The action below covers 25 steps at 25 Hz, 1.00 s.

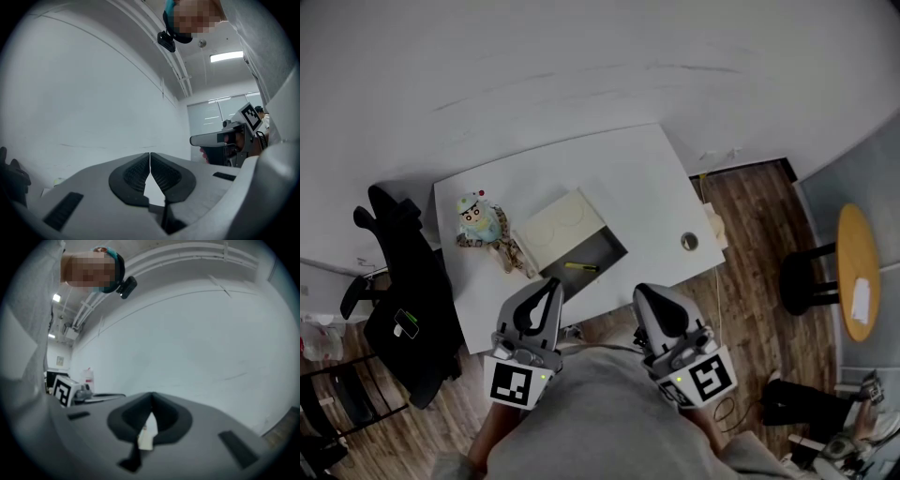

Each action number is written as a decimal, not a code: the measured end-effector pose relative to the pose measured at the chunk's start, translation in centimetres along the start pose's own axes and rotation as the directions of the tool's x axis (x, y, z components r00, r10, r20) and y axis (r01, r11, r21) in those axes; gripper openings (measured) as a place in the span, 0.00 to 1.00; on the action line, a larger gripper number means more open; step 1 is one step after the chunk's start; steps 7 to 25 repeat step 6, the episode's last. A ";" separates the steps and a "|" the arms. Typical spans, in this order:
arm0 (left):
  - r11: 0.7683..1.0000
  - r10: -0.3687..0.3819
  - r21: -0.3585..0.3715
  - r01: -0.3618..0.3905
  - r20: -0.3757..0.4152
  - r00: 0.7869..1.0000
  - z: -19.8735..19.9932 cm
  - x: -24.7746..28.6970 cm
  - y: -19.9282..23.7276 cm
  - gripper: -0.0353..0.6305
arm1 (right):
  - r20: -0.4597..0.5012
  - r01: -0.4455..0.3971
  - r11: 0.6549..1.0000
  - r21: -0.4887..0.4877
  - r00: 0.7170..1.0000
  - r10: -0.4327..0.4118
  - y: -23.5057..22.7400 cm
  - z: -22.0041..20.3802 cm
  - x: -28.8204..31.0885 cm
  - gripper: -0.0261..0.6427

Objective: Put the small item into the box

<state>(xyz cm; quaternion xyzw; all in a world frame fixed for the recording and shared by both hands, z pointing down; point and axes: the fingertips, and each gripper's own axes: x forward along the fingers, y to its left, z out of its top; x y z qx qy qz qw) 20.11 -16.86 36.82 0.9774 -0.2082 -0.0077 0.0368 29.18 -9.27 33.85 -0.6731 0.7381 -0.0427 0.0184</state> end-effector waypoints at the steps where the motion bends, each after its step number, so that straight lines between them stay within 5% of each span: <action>1: 1.000 0.000 0.000 0.000 0.001 1.000 0.0 0.0 -0.1 0.11 | -0.004 0.000 1.000 -0.001 1.000 0.000 0.0 -0.1 -0.1 0.09; 25: 1.000 0.000 -0.001 0.000 0.000 1.000 -0.2 0.1 -0.3 0.11 | 0.015 -0.001 1.000 -0.017 1.000 0.001 -0.4 0.4 -0.2 0.09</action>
